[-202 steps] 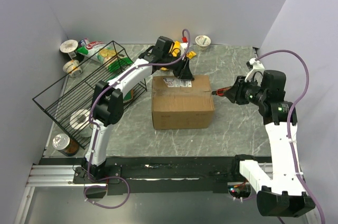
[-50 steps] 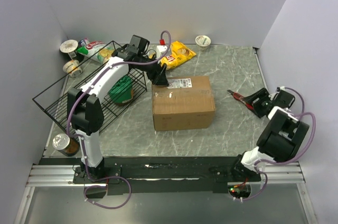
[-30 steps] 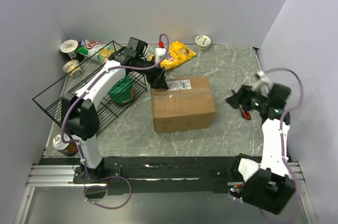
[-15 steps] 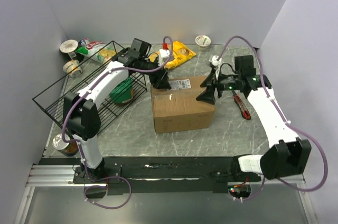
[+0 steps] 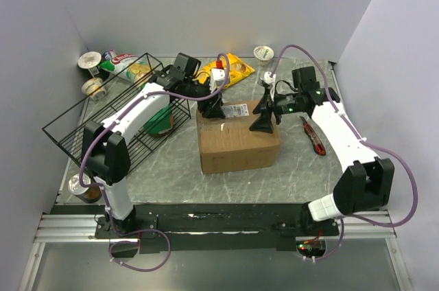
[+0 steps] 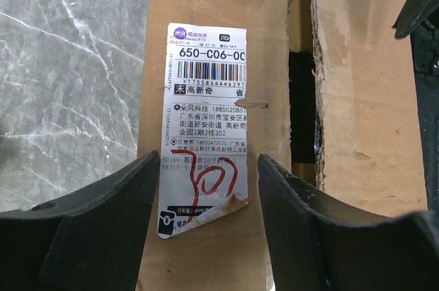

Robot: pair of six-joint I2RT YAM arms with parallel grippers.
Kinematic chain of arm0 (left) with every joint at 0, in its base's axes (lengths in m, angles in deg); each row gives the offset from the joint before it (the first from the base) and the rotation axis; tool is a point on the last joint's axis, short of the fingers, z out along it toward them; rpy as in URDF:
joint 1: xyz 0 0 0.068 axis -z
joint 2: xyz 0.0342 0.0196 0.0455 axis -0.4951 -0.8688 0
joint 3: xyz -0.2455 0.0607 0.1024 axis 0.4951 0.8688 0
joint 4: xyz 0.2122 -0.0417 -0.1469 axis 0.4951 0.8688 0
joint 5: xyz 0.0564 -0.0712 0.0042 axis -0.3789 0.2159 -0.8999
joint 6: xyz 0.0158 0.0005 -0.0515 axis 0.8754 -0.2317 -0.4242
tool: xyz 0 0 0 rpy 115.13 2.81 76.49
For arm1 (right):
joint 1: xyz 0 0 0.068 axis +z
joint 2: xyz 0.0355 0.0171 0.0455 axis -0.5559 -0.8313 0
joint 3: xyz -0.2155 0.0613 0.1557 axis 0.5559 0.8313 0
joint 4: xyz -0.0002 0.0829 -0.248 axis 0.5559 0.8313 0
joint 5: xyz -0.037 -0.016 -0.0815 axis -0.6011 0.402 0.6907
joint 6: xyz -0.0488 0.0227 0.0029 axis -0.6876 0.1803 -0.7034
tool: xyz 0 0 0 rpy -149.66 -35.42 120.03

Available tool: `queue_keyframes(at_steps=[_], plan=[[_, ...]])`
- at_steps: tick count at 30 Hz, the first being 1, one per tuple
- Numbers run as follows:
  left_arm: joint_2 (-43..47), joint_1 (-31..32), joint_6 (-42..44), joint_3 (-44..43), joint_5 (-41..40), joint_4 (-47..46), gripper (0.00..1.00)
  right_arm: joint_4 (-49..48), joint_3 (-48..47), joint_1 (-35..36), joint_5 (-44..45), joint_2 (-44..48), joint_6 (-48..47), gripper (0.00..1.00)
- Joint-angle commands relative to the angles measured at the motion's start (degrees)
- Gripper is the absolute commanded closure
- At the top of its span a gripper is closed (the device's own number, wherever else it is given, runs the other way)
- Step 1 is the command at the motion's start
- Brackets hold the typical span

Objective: Unpack the express box

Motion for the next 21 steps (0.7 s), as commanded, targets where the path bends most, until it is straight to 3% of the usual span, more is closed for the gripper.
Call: queue_keyframes(at_steps=[1,4,15,21], plan=[[1.57,0.98,-0.98,1.16,-0.29,0.75,0.36,5.77,-5.03,1.38,-2.76,-3.08,-4.96,0.16],[0.78,0.98,-0.90,0.46,-0.90,0.75,0.36,8.33,-5.21,1.91,-3.64,-2.56,-5.05,0.18],[-2.90,0.98,-3.35,-2.88,-2.93,-0.91,0.38,14.22,-0.73,4.02,-4.17,7.81,-6.72,0.37],[-4.84,0.98,-6.25,-3.59,-2.49,-2.06,0.40,20.63,2.43,9.62,0.56,15.89,-13.65,0.51]])
